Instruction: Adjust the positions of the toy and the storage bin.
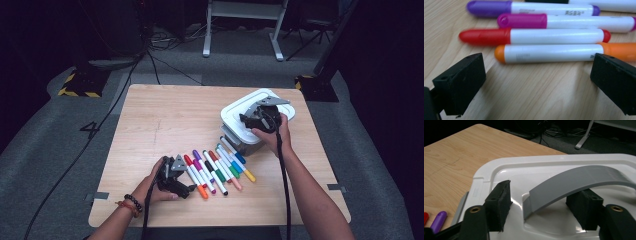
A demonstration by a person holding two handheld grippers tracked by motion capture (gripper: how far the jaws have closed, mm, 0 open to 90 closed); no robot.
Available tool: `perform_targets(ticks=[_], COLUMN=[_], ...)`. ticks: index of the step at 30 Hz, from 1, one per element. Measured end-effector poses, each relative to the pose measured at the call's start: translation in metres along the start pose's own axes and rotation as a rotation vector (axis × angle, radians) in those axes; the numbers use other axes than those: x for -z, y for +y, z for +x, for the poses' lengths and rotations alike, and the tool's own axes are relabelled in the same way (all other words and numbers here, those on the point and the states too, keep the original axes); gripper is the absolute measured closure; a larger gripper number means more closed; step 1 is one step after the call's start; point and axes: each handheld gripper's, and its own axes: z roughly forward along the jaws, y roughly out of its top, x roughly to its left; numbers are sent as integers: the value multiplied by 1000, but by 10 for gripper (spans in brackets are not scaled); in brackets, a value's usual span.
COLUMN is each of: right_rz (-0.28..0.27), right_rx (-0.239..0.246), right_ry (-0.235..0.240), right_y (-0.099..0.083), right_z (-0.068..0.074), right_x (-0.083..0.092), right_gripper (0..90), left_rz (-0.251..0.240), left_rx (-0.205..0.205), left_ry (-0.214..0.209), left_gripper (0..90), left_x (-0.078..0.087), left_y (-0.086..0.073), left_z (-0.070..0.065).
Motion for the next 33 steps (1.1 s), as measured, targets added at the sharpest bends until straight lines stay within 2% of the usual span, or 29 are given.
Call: perform_targets(ticks=[4, 10, 13, 18, 19, 22, 23, 24, 25, 30, 33], right_rz=[19, 32, 8, -10, -18, -9, -8, -8, -10, 13, 46], right_rx=[8, 62, 76, 95, 104, 114, 114, 114, 121, 100, 102], right_ry=[14, 16, 36, 42, 44, 32, 48, 48, 48, 78, 108], right_y=[1, 1, -1, -7, -14, -22, -30, -30, -39, -57, -67], right_z=[1, 2, 0, -8, -12, -16, -19, -19, -22, -28, -26], right_x=[3, 19, 32, 57, 67, 76, 84, 84, 91, 94, 86], right_gripper=[338, 307, 302, 309, 319, 320, 326, 326, 347, 409, 476], left_rz=[3, 3, 3, 3, 4, 4, 0, 4, 3, 2, 0], left_rx=[2, 2, 8, -4, -7, -5, -1, 3, 8, 37, 45], left_ry=[4, 4, 6, -4, -6, -5, -2, 1, 5, 33, 39], left_gripper=[4, 4, 4, 4, 4, 4, 4, 4, 4, 4, 4], left_x=[-4, -4, -4, 0, 1, 7, 9, 11, 13, 24, 31], left_y=[5, 5, 4, 1, -1, -8, -10, -12, -15, -27, -34], left_z=[-5, -5, -6, -5, -4, 1, 3, 6, 8, 20, 24])
